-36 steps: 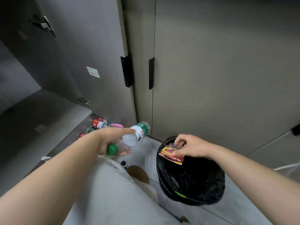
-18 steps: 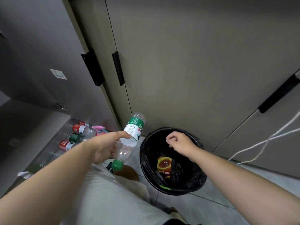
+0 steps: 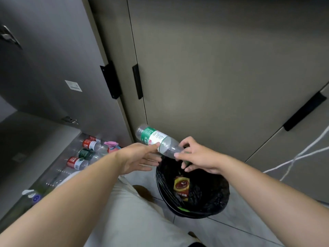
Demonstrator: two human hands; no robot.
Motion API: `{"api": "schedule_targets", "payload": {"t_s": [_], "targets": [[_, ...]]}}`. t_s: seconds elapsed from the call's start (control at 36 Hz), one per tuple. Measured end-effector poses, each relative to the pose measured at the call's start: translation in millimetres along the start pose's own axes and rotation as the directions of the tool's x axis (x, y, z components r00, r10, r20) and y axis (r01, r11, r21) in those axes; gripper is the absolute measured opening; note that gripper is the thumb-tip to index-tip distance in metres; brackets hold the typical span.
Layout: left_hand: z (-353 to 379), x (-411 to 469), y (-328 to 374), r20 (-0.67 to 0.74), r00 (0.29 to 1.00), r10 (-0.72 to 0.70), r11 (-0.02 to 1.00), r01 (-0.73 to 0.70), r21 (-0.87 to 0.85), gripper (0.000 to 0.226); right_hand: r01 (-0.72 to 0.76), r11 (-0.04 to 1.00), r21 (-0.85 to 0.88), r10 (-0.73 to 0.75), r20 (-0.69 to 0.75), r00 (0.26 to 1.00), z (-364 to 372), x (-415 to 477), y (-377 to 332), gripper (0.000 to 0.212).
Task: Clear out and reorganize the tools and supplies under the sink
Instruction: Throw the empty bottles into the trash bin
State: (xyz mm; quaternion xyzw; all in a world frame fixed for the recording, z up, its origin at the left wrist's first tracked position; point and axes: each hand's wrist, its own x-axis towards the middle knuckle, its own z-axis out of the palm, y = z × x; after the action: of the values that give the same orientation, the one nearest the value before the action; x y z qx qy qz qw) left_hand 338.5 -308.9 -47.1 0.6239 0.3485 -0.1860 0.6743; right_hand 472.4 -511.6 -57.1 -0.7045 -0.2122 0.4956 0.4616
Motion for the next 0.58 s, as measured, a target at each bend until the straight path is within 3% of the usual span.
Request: {"api": "schedule_targets", "payload": {"t_s": [0.14,0.22,0.39,0.58], "targets": [[0,11,-1,-0.129,0.992,0.002,0.998,0.008,0.070,0.038,0.061,0.959,-0.278,-0.127,-0.229,0.965,-51,-27,-17,0.023],[2,15,-1,-0.212,0.977,0.025,0.992,0.003,0.128,0.028,0.044,0.842,-0.537,-0.272,-0.352,0.896,-68,-33,-26,0.025],[8,16,2,-0.252,0.964,0.085,0.982,-0.038,0.186,0.023,-0.034,0.702,-0.711,-0.264,-0.305,0.915,-44,-11,-5,0.026],[8,16,-4,-0.315,0.926,0.210,0.926,-0.085,0.367,0.016,-0.099,0.651,-0.753,-0.108,-0.221,0.969,2,52,65,0.025]]}}
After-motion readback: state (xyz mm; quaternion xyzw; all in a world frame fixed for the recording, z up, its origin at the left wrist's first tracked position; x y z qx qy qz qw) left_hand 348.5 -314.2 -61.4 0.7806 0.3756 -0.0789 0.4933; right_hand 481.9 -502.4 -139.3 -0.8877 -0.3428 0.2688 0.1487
